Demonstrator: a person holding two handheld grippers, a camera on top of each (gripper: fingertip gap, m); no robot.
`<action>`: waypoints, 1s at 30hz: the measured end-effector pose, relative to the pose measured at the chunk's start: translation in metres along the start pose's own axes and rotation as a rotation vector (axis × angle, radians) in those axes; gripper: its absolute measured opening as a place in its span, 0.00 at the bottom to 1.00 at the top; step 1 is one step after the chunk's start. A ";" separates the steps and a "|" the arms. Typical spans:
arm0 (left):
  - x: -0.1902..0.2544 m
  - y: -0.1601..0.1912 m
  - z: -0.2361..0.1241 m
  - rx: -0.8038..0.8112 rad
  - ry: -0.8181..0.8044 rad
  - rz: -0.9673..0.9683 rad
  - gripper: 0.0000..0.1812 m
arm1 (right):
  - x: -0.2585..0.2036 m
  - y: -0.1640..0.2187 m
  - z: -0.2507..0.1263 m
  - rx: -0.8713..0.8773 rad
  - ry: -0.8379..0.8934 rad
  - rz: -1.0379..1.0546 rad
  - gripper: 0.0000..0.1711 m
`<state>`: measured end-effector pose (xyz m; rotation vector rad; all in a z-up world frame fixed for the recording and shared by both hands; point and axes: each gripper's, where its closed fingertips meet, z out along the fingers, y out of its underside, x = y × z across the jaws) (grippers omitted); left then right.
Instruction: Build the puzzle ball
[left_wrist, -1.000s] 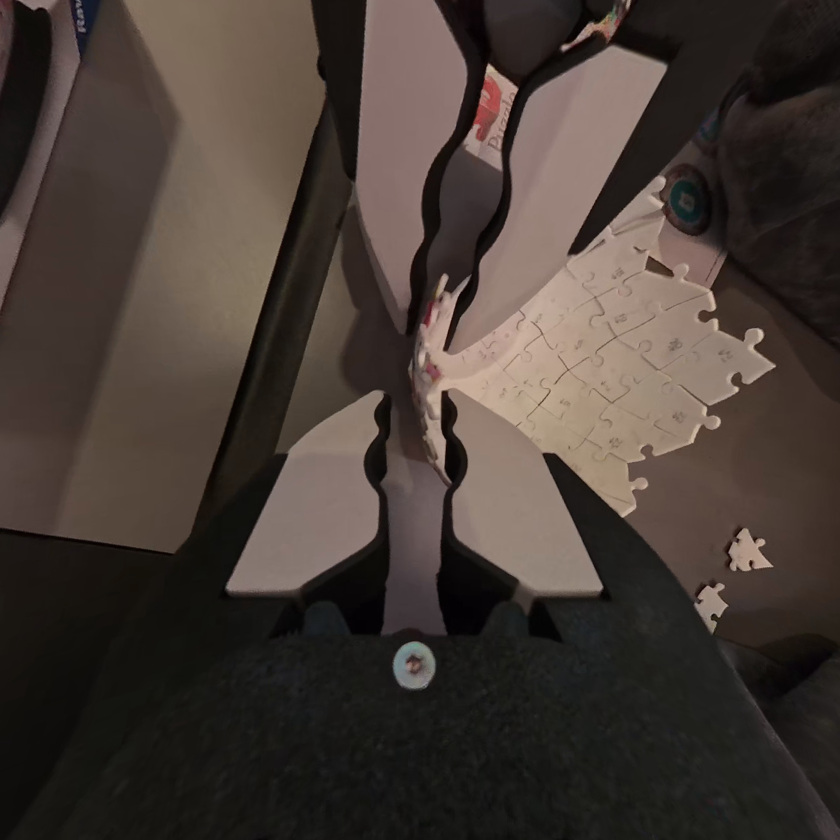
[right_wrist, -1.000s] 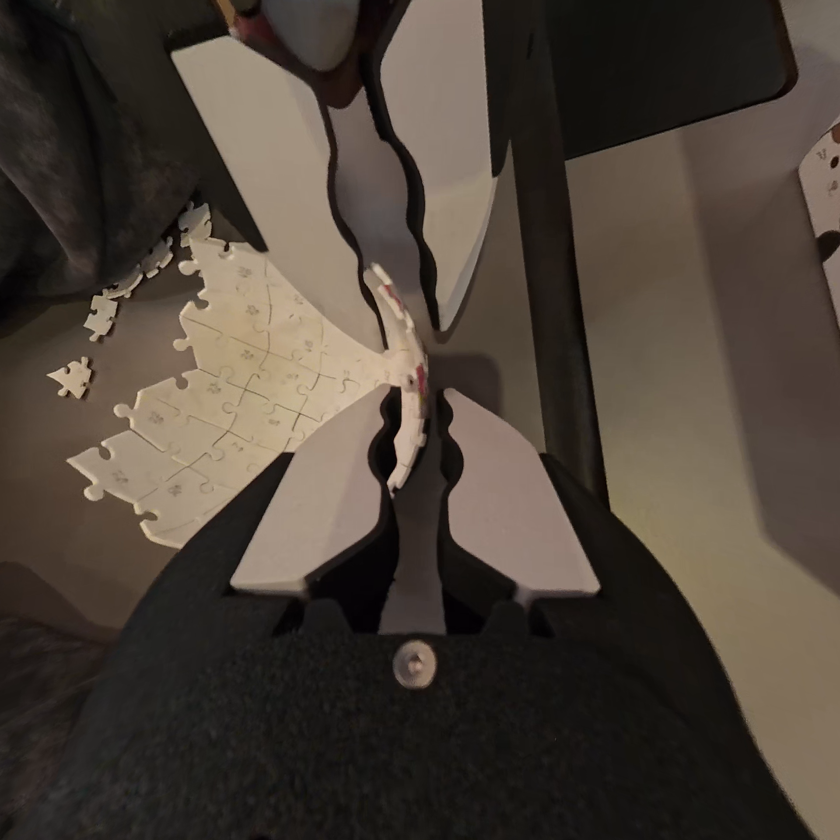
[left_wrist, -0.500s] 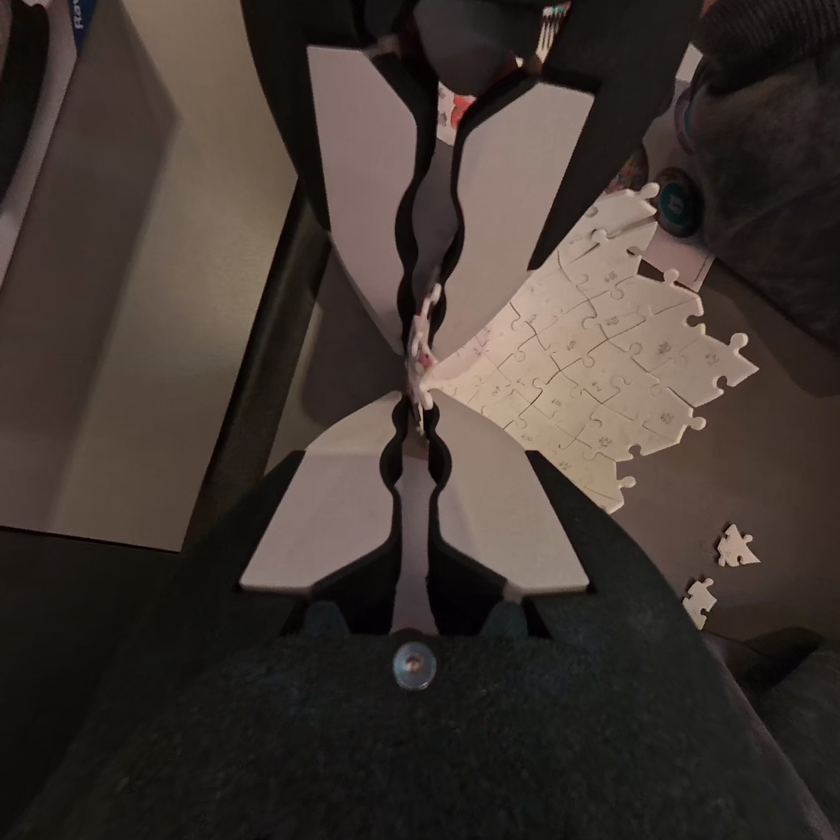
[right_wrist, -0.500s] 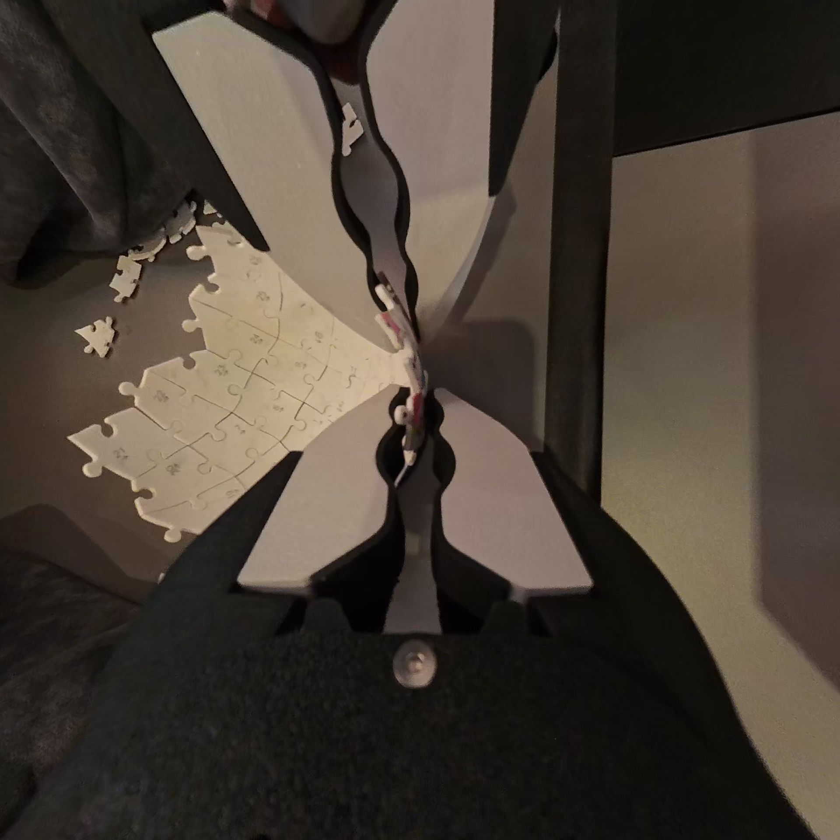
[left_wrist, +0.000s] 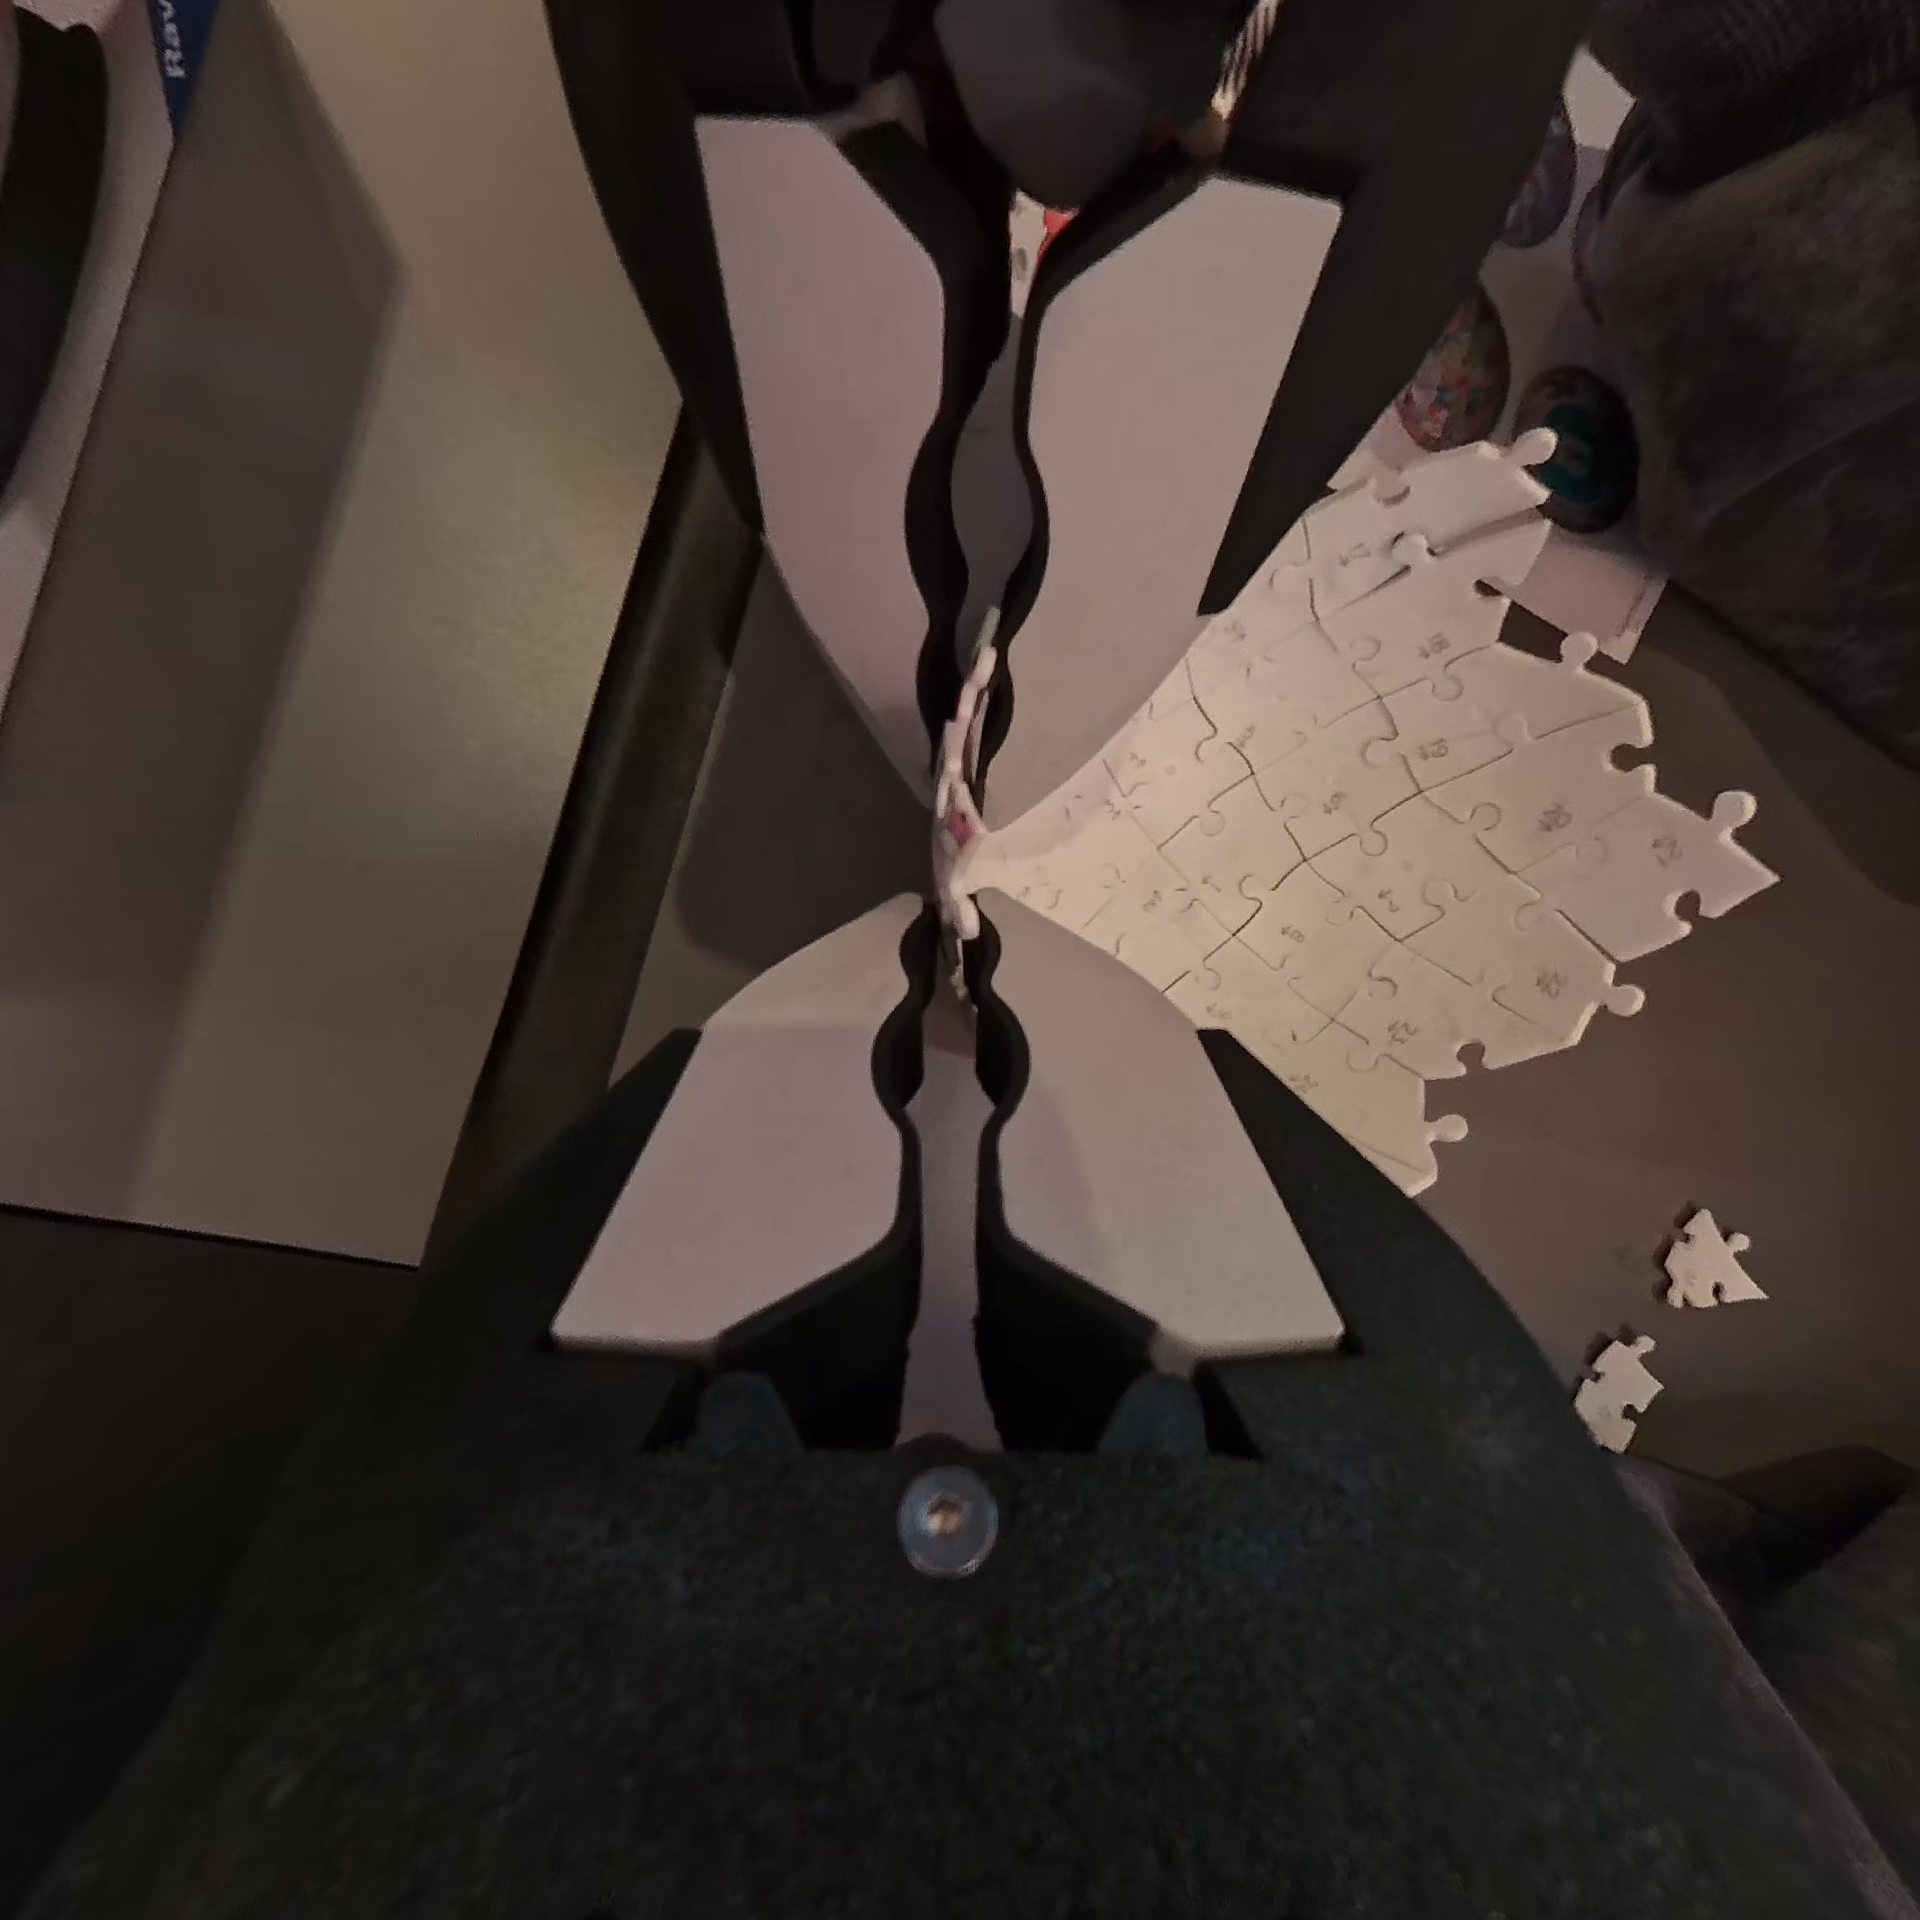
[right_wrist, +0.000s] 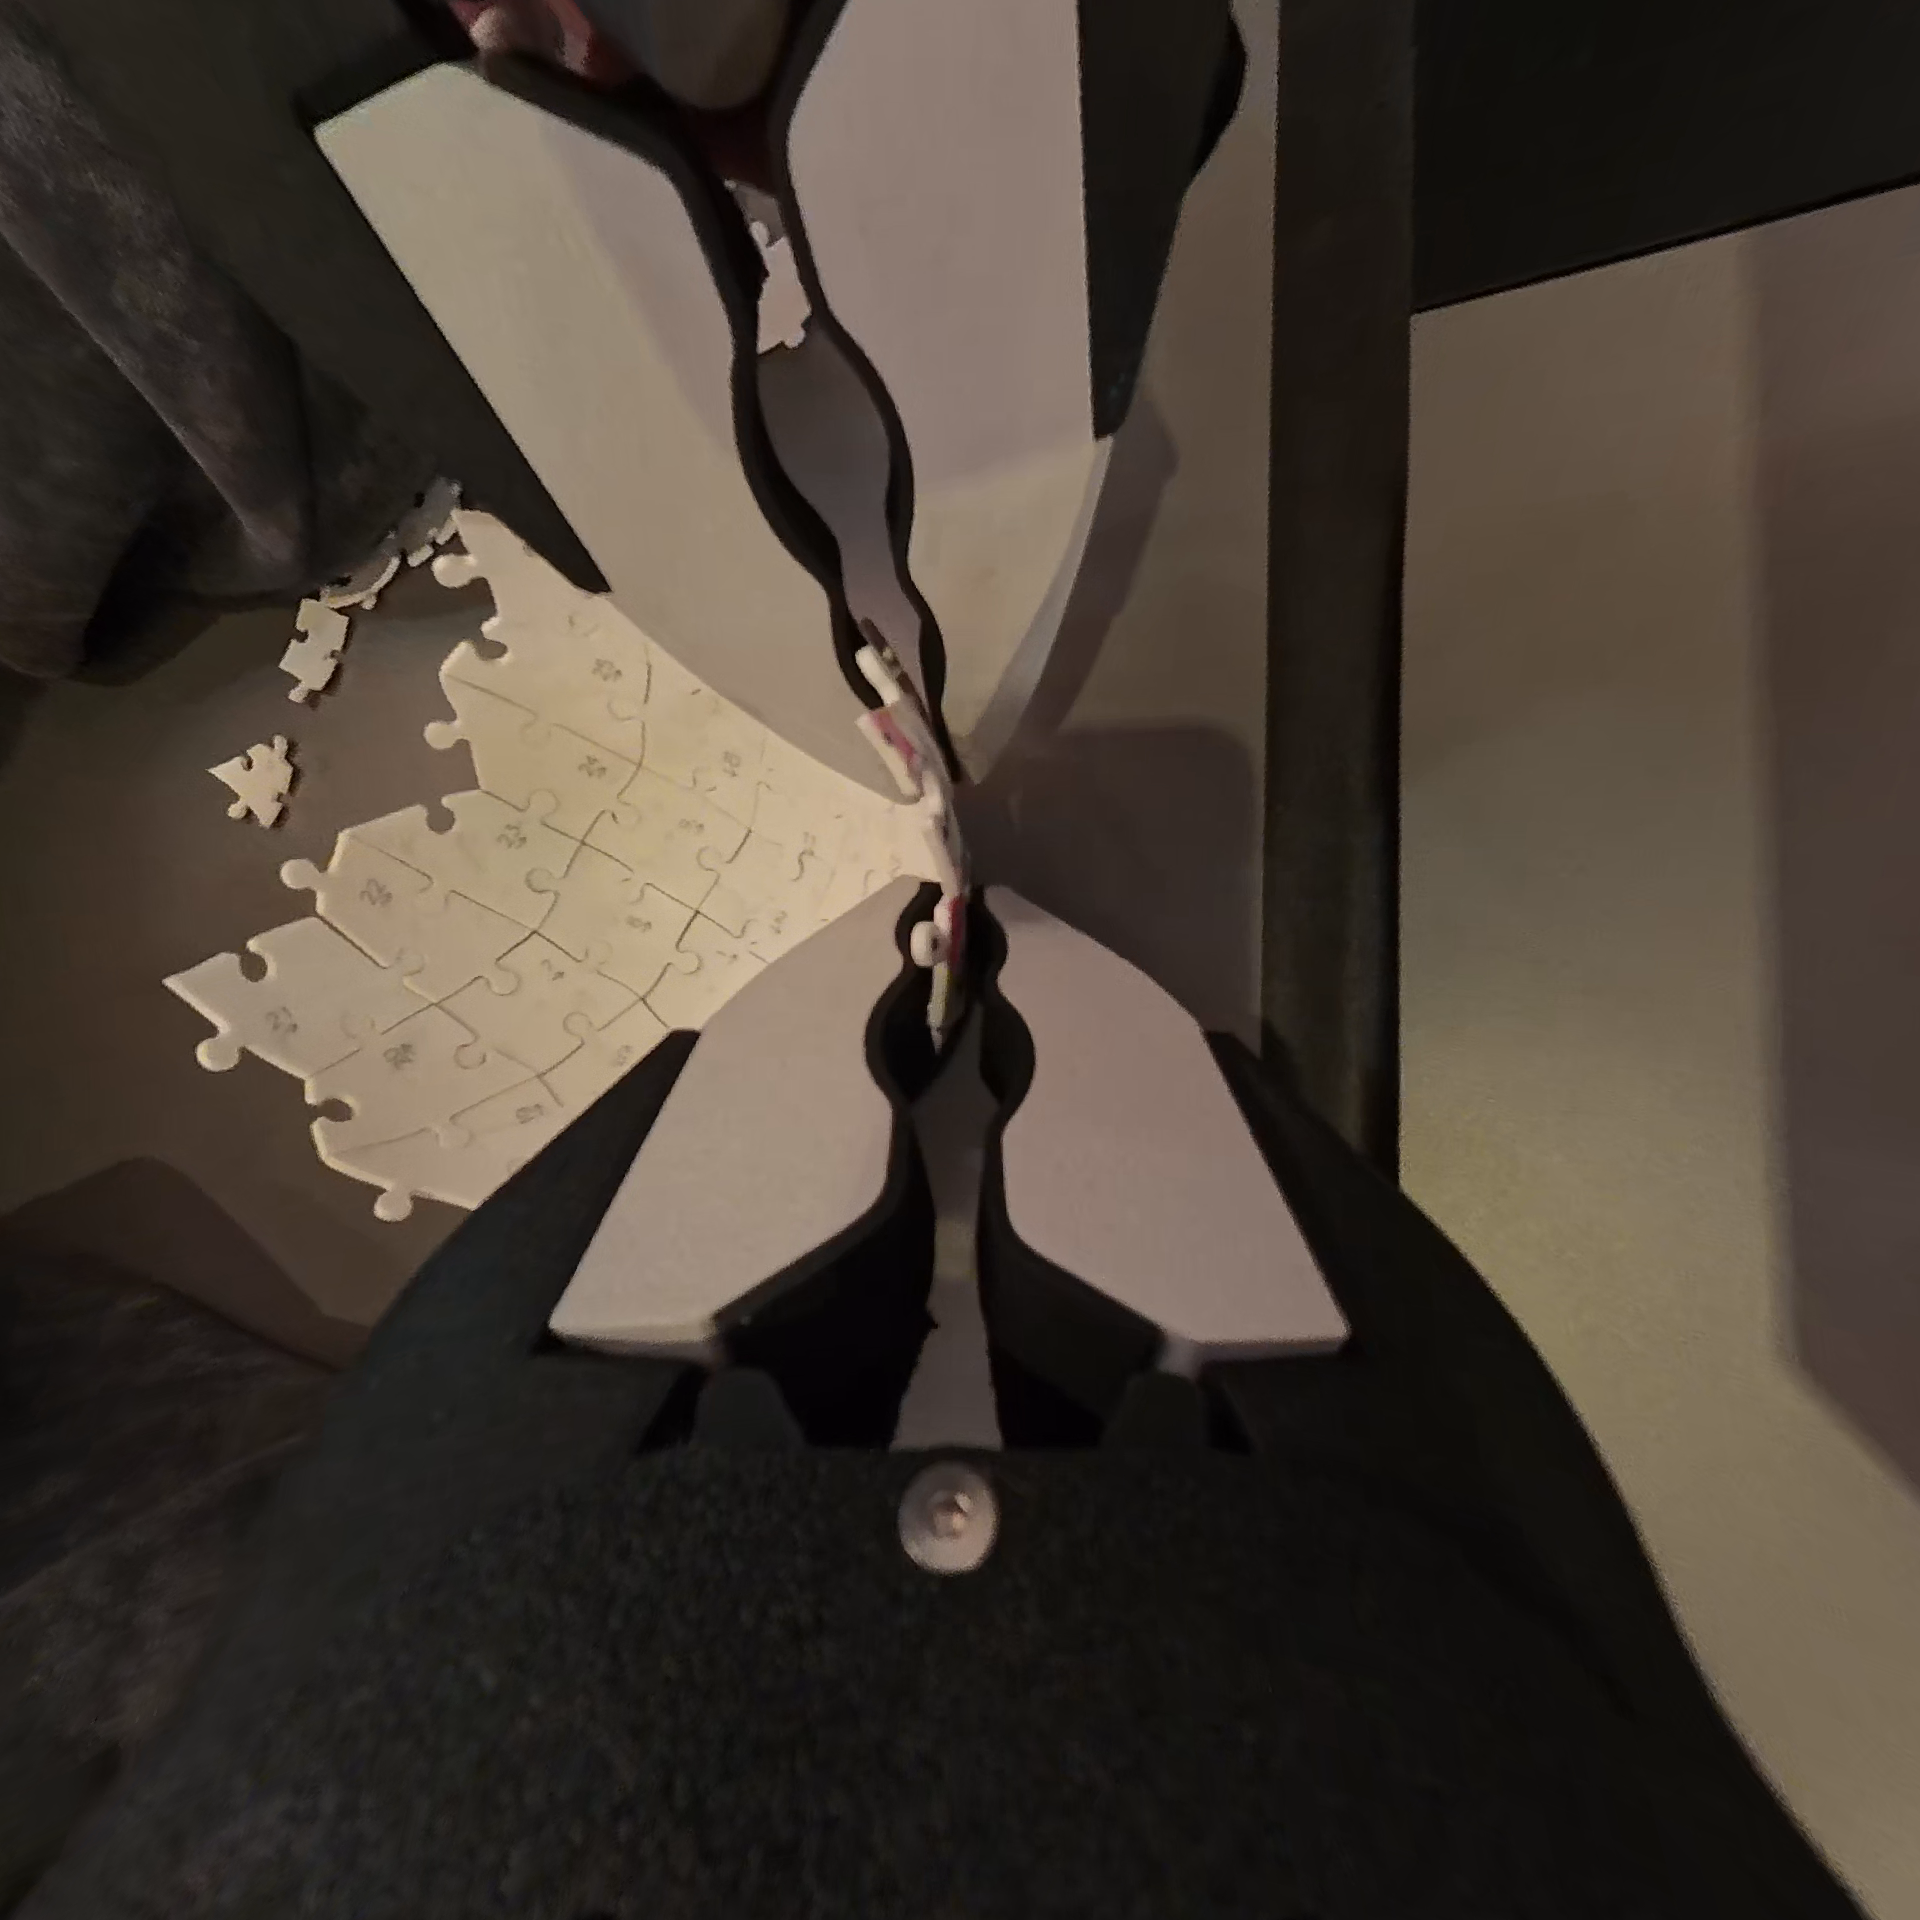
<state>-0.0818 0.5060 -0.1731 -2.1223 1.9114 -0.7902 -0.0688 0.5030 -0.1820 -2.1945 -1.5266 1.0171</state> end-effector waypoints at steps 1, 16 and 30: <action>-0.001 0.000 0.000 0.002 -0.005 -0.001 0.02 | 0.001 -0.001 0.000 0.005 0.007 0.006 0.02; -0.001 0.000 -0.004 0.012 -0.004 -0.004 0.02 | -0.001 0.009 -0.006 -0.004 0.014 0.051 0.02; -0.002 0.002 -0.005 0.008 -0.001 -0.009 0.02 | -0.002 0.006 -0.004 0.012 0.001 0.073 0.06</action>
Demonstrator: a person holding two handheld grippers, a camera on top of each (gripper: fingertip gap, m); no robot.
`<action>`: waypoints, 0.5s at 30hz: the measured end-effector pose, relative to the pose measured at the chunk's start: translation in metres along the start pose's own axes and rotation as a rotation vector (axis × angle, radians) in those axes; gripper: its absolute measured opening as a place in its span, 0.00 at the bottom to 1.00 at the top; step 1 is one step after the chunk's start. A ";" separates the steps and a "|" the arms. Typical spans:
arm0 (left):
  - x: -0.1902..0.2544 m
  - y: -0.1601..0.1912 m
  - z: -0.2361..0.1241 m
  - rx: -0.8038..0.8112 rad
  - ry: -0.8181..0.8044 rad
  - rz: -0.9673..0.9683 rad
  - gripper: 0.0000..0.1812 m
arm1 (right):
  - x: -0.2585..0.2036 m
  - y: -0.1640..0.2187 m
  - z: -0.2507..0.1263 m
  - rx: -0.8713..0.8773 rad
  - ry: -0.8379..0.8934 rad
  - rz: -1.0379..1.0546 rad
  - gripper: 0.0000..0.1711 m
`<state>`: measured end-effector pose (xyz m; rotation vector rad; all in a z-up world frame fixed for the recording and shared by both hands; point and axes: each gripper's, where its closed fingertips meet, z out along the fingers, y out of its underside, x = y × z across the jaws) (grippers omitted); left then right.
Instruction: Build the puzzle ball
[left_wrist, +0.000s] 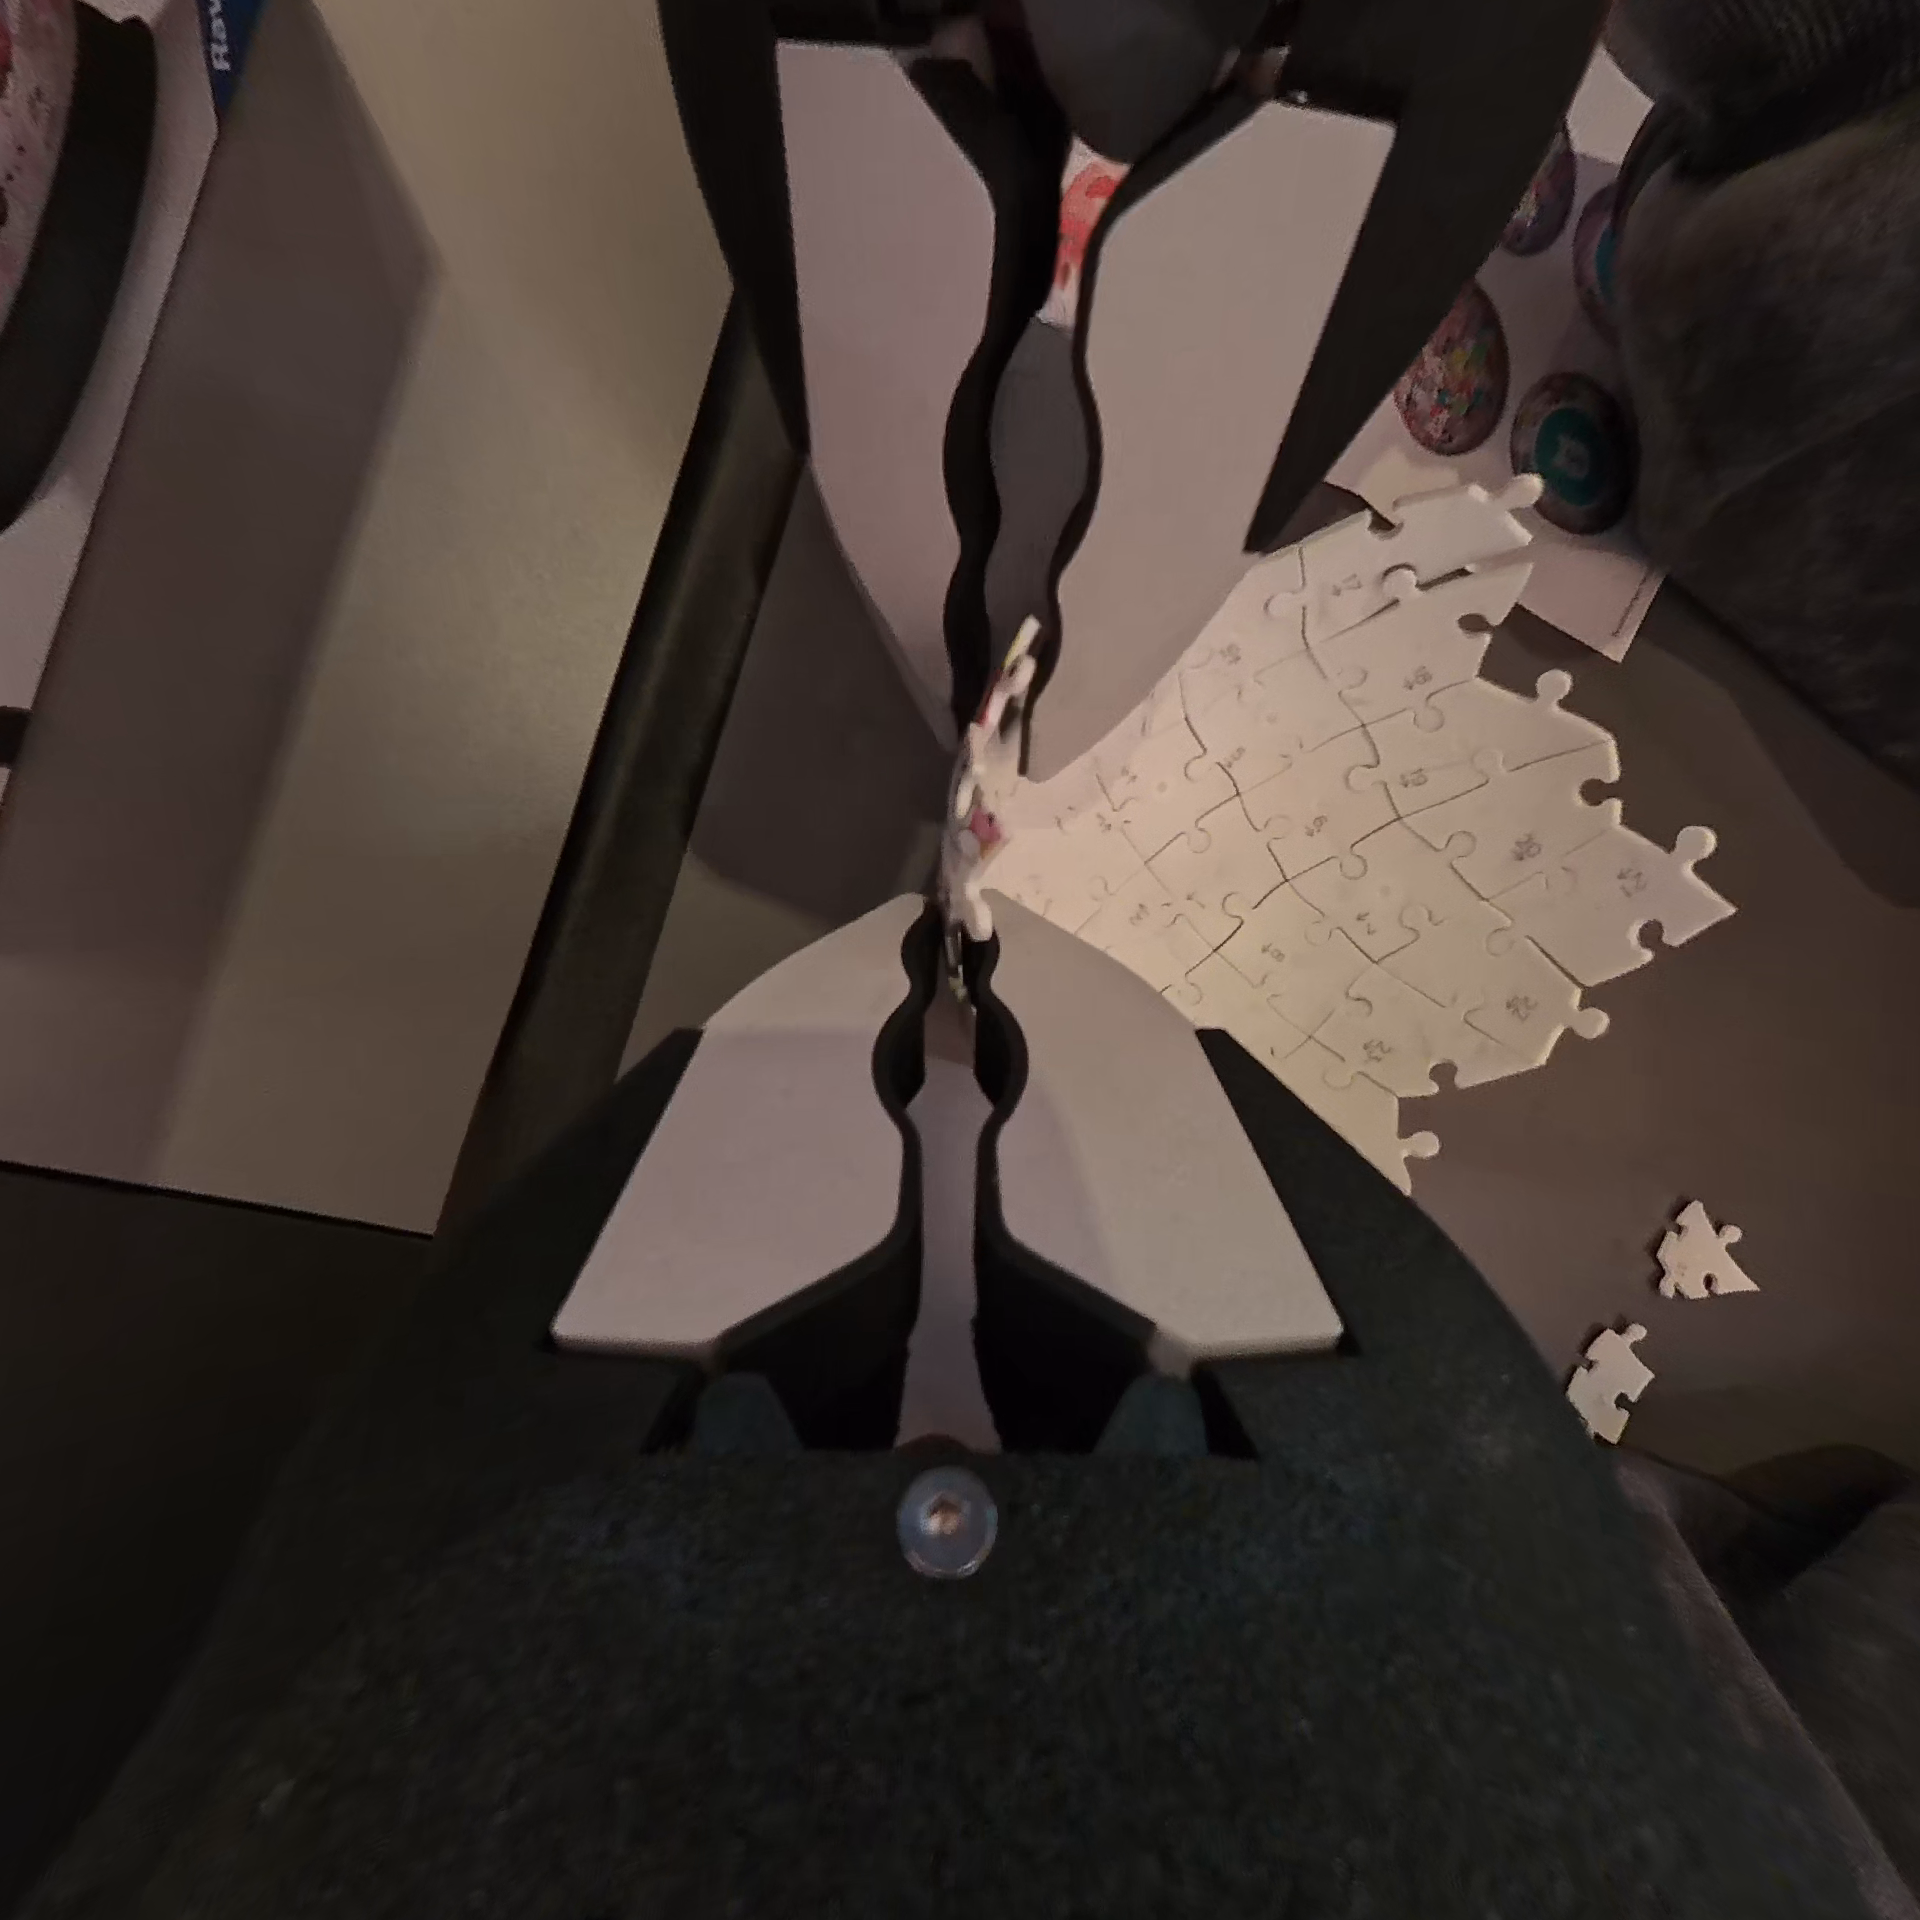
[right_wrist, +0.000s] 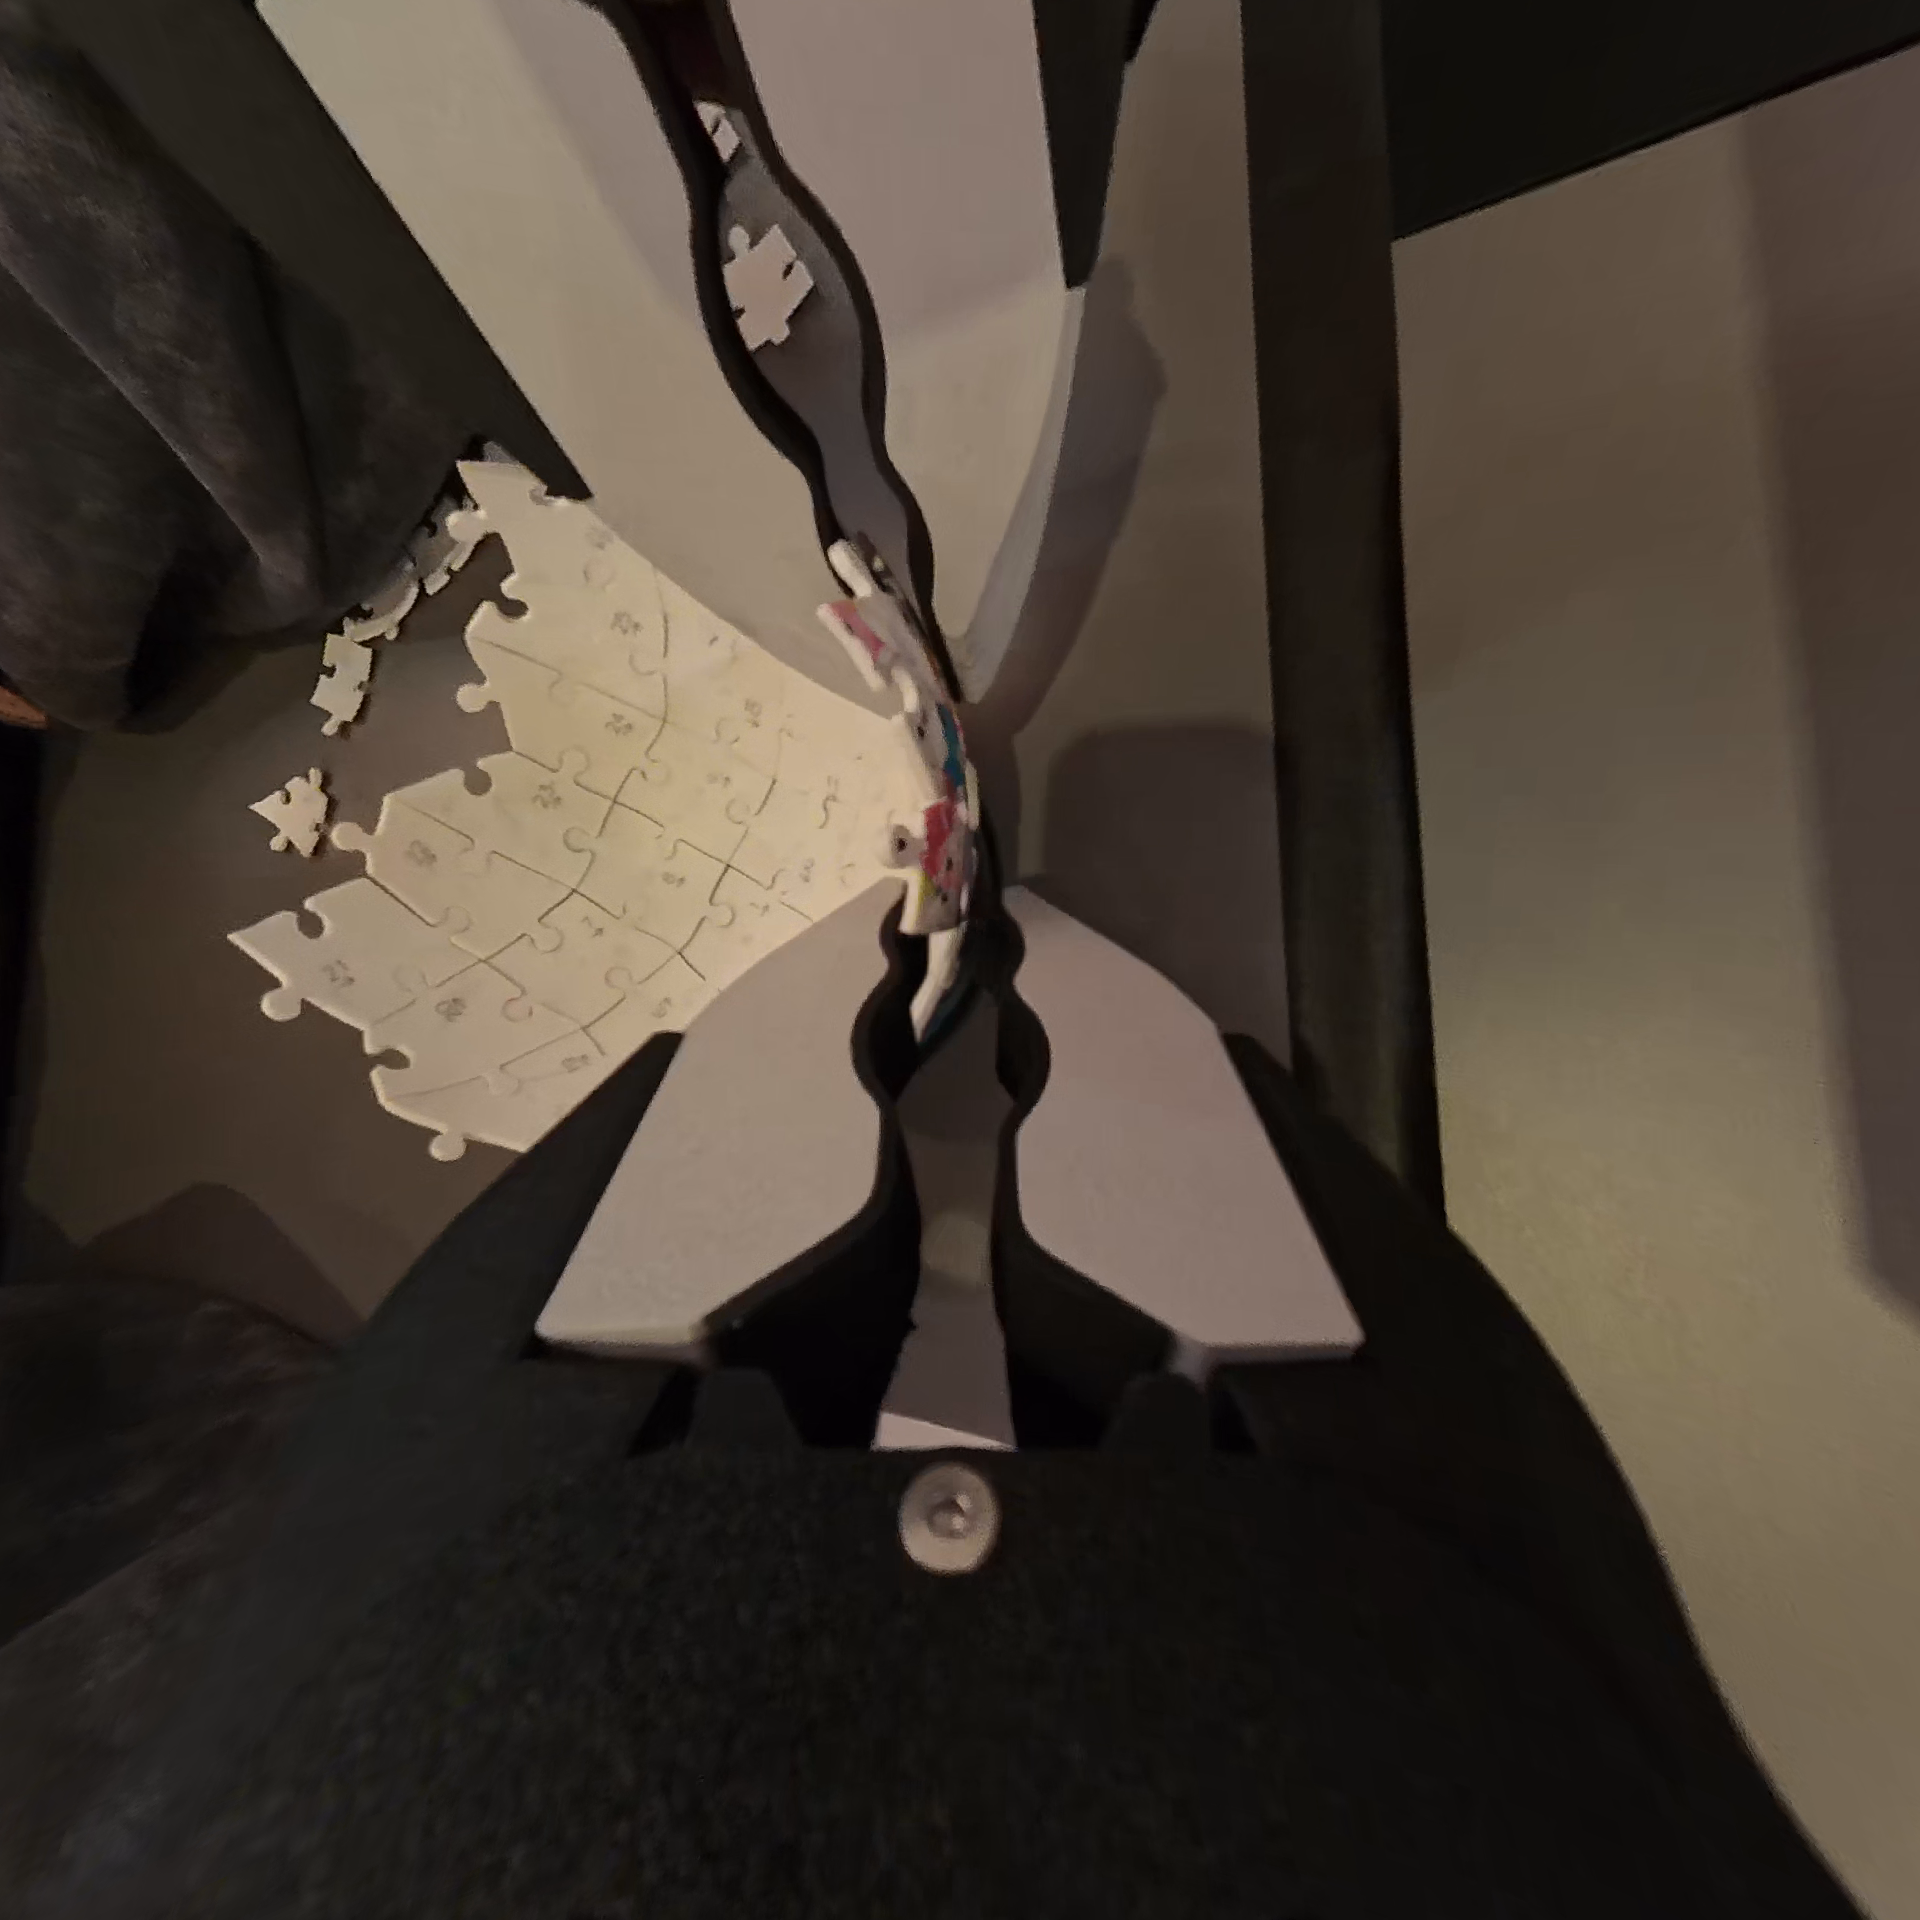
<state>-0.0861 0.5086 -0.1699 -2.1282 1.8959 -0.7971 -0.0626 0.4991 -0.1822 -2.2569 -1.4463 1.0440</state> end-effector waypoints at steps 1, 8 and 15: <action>0.000 0.000 0.000 0.001 0.000 0.000 0.02 | 0.000 0.000 0.001 0.000 0.002 0.005 0.07; 0.001 0.000 0.000 -0.002 -0.002 0.001 0.02 | 0.000 -0.001 0.008 -0.022 -0.026 0.023 0.02; 0.001 -0.001 0.000 -0.001 -0.006 0.004 0.02 | -0.001 -0.001 0.007 -0.033 -0.027 0.024 0.02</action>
